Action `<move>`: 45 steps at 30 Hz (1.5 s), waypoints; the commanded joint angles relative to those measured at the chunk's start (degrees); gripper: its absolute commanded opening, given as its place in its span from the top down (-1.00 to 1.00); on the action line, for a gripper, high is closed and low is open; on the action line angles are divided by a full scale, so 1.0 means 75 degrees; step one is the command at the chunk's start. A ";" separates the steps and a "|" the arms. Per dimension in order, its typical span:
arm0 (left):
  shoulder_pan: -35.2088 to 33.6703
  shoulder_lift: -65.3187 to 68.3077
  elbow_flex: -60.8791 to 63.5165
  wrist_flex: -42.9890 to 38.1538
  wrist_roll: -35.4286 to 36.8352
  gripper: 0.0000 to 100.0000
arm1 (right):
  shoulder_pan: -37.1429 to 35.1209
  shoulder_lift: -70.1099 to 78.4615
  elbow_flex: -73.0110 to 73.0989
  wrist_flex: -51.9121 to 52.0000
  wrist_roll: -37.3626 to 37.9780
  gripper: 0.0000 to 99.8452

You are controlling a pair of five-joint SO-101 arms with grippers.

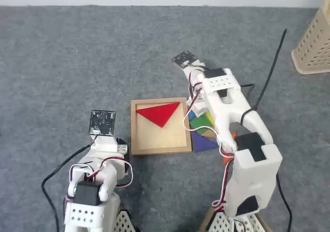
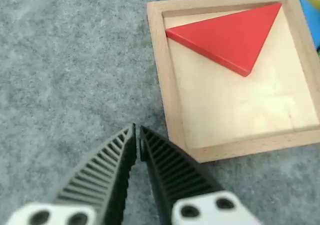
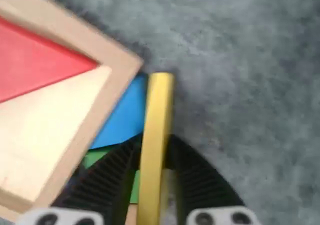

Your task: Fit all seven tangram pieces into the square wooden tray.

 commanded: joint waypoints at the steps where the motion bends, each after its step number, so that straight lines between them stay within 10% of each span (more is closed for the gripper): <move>1: -0.0012 -0.0117 -0.0064 -0.0211 -0.0012 0.97 | 0.0358 -0.0111 -0.0914 0.0510 -0.0598 0.99; 12: -0.0012 -0.0117 -0.0064 -0.0211 -0.0012 0.97 | -0.0076 -0.0111 -0.3739 0.3440 -0.1055 0.99; 19: -0.0012 -0.0117 -0.0064 -0.0211 -0.0012 0.97 | -0.1776 -0.0041 -0.4712 0.4659 -0.3657 0.99; 30: -0.0012 -0.0117 -0.0064 -0.0211 -0.0012 0.97 | -0.3534 -0.0041 -0.4466 0.3405 -0.4454 0.99; 45: -0.0012 -0.0117 -0.0064 -0.0211 -0.0012 0.97 | -0.3558 -0.2479 0.0961 -0.1741 -0.5146 0.99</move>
